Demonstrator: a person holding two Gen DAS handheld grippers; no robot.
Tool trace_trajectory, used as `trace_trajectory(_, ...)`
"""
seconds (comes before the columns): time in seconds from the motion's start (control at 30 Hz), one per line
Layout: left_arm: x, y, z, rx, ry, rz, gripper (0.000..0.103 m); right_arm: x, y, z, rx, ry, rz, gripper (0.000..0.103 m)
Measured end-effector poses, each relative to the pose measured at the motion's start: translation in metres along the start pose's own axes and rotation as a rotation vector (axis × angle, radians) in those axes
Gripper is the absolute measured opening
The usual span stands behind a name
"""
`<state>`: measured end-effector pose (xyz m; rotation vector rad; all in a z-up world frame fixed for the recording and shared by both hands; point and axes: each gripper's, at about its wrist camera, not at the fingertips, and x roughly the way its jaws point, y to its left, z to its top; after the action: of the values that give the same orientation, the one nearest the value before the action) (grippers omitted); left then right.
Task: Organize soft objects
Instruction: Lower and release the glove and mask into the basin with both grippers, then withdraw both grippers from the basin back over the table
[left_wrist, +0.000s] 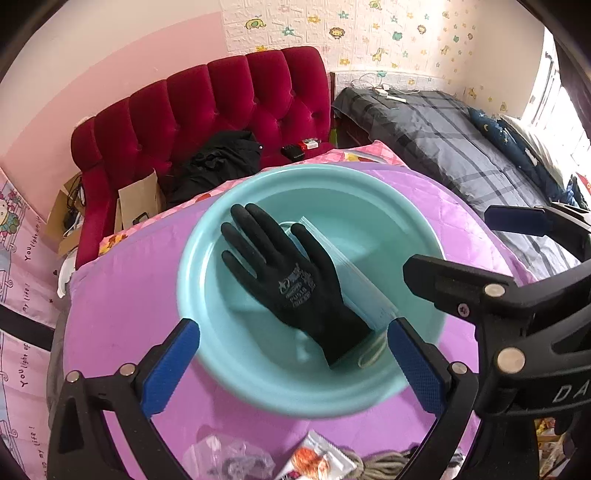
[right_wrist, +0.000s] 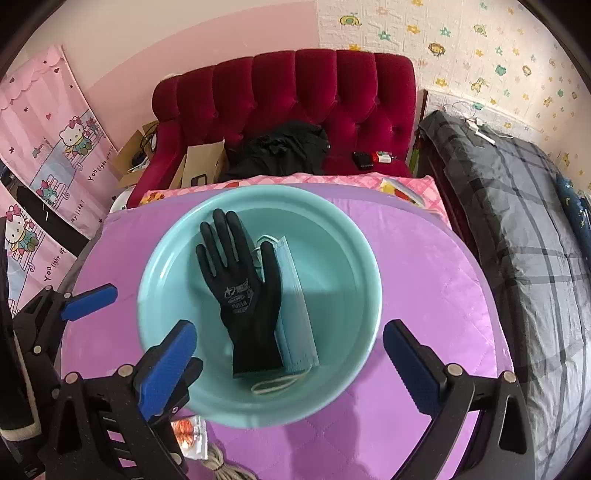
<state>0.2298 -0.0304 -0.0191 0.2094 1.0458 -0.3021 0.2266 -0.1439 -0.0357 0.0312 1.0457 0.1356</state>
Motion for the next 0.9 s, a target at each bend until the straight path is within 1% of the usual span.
trace_trajectory(0.27, -0.029, -0.008, -0.023, -0.006, -0.02, 0.021, 0.103, -0.029, 0.007, -0.026, -0.012, -0.012, 0.002, 0.103)
trace_trajectory(0.5, -0.053, -0.02, -0.042, -0.009, -0.041, 0.023, 0.103, -0.052, 0.01, -0.048, -0.03, -0.02, -0.003, 0.103)
trace_trajectory(0.67, -0.064, -0.025, -0.054, -0.012, -0.05, 0.028, 0.103, -0.066, 0.012, -0.063, -0.046, -0.028, -0.004, 0.103)
trace_trajectory(0.9, -0.076, -0.034, -0.079, -0.012, -0.051, 0.035, 0.103, -0.081, 0.014, -0.086, -0.068, -0.029, -0.004, 0.103)
